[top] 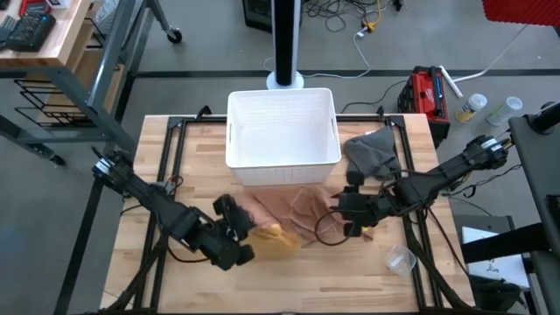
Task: Fold towel
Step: Fold the brown squared towel
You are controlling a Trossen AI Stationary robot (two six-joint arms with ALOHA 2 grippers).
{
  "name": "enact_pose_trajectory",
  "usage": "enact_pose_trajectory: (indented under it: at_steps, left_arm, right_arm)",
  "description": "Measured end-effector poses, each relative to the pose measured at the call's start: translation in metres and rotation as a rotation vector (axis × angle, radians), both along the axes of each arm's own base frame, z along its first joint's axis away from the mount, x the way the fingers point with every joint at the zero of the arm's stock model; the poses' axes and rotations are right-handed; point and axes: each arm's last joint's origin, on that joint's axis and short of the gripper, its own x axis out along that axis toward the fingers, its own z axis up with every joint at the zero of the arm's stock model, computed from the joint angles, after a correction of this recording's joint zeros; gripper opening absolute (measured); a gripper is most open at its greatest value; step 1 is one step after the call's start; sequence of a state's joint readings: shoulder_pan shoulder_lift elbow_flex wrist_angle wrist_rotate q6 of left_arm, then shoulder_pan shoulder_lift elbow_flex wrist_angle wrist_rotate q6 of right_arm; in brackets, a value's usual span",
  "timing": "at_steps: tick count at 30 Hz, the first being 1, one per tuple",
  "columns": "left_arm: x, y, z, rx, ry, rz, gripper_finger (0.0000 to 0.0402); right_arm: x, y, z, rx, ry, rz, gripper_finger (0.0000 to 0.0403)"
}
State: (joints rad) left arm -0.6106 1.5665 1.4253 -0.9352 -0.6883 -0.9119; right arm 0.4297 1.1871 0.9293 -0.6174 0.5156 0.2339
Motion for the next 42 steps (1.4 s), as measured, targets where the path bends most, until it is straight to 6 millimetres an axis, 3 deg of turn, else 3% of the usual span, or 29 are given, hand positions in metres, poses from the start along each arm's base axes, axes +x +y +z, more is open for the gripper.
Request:
enact_pose_trajectory:
  at_steps: [10, 15, 19, 25, 31, 42]
  left_arm:
    - [0.004, -0.002, 0.045, -0.055, -0.134, 0.012, 0.0000]
    - [0.006, 0.001, 0.057, -0.012, -0.163, 0.001, 0.0000]
    - [0.006, 0.001, 0.061, 0.000, -0.170, -0.006, 0.0001]
    - [0.005, 0.000, 0.058, -0.007, -0.104, -0.089, 0.0001]
    - [-0.007, 0.001, 0.039, -0.146, 0.113, -0.094, 0.0001]
    - [-0.031, -0.006, 0.024, -0.246, 0.377, -0.098, 0.0000]
  right_arm:
    - [0.009, 0.006, 0.006, 0.036, -0.102, 0.051, 0.0118]
    - [0.014, 0.015, 0.015, 0.016, -0.196, 0.133, 0.0139]
    - [0.017, 0.016, 0.010, 0.033, -0.185, 0.121, 0.0165]
    - [0.032, 0.024, -0.018, 0.007, -0.075, 0.143, 0.0194]
    - [0.045, 0.030, -0.053, -0.036, 0.046, 0.146, 0.0206]
    - [0.065, 0.022, -0.118, 0.052, 0.279, 0.092, 0.0177]
